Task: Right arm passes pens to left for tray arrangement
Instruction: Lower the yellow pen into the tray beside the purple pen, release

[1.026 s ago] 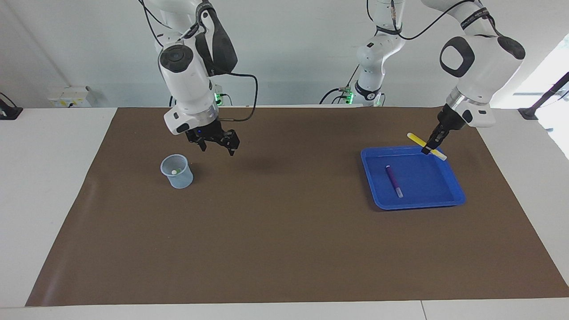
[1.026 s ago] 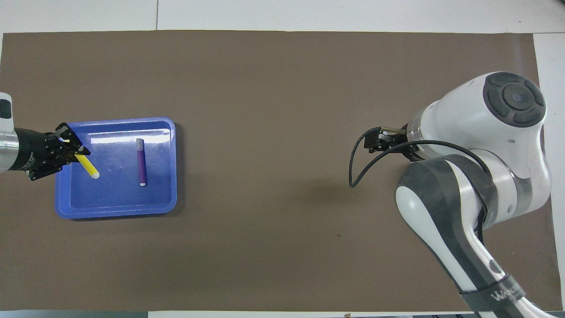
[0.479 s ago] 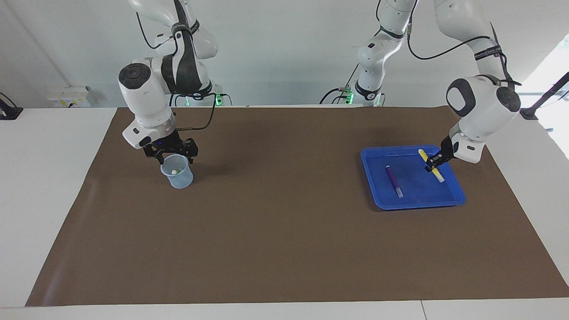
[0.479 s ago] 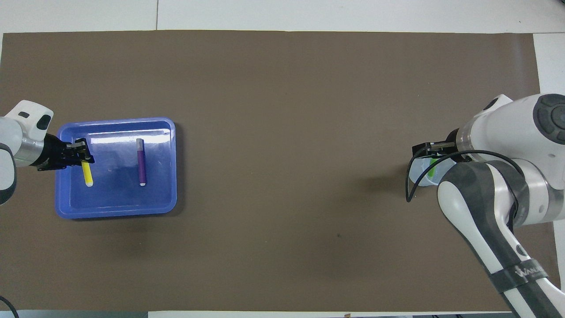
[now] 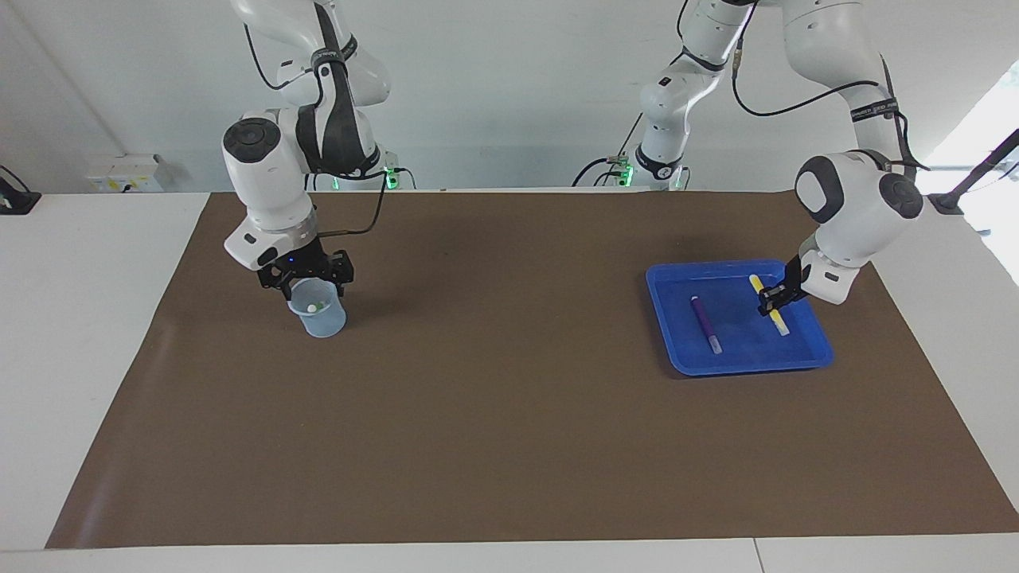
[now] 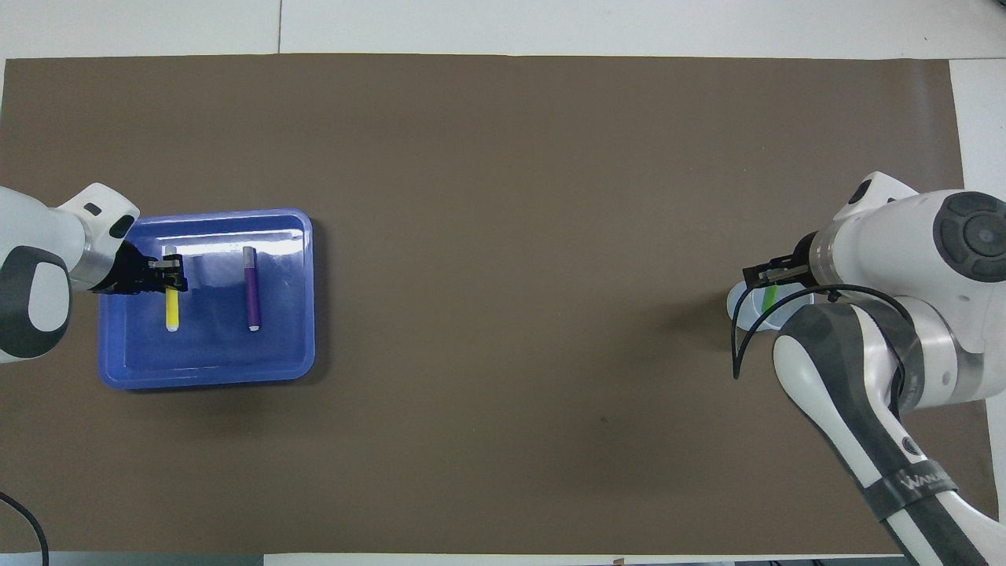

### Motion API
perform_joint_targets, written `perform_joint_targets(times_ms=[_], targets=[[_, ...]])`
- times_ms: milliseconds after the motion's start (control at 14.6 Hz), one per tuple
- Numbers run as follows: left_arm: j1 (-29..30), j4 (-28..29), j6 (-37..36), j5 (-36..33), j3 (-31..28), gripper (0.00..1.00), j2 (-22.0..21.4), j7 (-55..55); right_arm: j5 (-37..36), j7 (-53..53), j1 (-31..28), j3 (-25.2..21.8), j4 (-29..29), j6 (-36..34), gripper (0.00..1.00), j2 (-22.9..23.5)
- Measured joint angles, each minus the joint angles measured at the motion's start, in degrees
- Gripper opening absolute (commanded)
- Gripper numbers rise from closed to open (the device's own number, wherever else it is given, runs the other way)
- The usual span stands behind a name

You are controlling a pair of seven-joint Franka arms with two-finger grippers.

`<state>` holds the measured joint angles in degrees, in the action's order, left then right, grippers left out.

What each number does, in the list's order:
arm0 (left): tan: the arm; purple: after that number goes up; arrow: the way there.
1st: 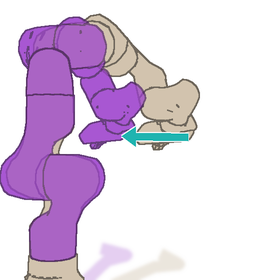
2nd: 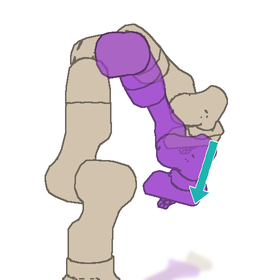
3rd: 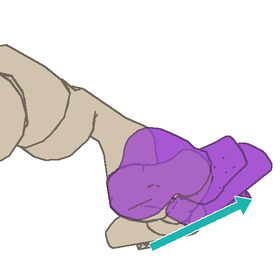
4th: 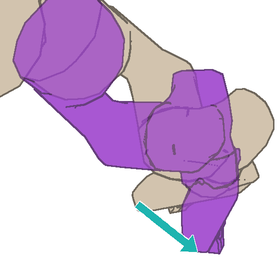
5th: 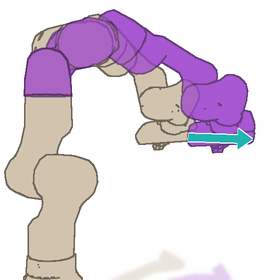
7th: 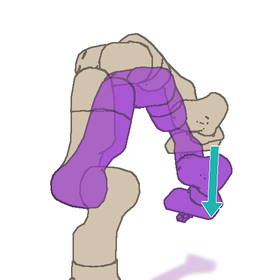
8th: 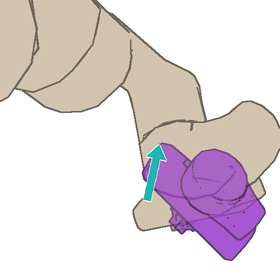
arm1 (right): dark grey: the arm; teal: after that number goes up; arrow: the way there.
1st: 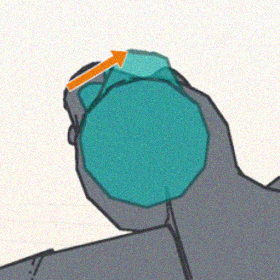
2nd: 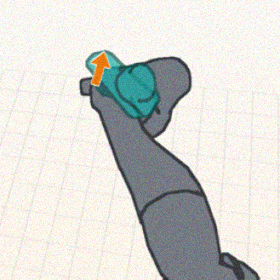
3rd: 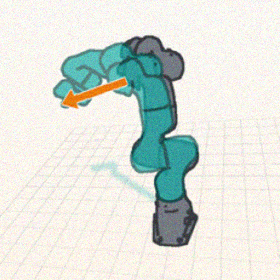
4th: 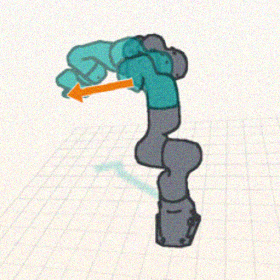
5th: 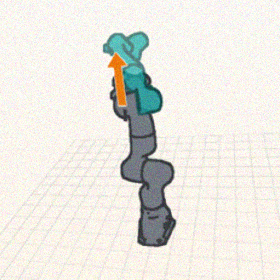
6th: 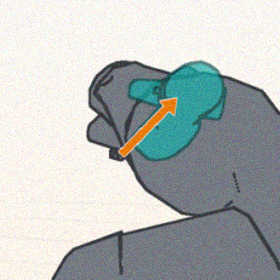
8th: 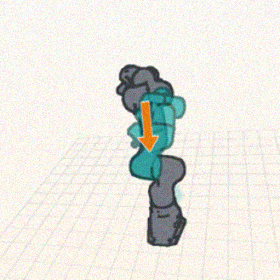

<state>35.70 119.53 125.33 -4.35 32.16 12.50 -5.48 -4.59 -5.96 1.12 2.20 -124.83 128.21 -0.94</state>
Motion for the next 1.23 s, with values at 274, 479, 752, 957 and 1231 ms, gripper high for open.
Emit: perform_joint_targets(times_ms=[274, 479, 752, 957, 1231], targets=[[-1.0, 0.2, 0.9, -0.1, 0.0, 0.0, 0.6, 0.0, 0.0, -2.9, 0.0, -1.5, -2.0, 3.2, 0.54, 0.0], [-1.2, 0.8, 1.6, -0.5, 0.0, 0.0, 0.9, 0.1, 0.0, -2.9, 0.0, -1.6, -2.9, 3.6, 0.53, 0.0], [-1.2, 1.4, 2.0, -0.9, 0.0, 1.0, 1.0, 0.1, 0.0, -3.0, 0.0, -1.6, -3.2, 4.7, 0.48, -0.1], [-1.2, 1.7, 2.3, -0.9, 0.0, 1.0, 1.0, 0.1, 0.0, -3.0, 0.0, -1.5, -3.2, 4.8, 0.48, -0.1], [-1.2, 1.7, 2.4, -0.9, 0.0, 1.0, 1.0, 0.1, 0.0, -3.0, 0.1, -1.3, -3.2, 5.1, 0.47, -0.2]])
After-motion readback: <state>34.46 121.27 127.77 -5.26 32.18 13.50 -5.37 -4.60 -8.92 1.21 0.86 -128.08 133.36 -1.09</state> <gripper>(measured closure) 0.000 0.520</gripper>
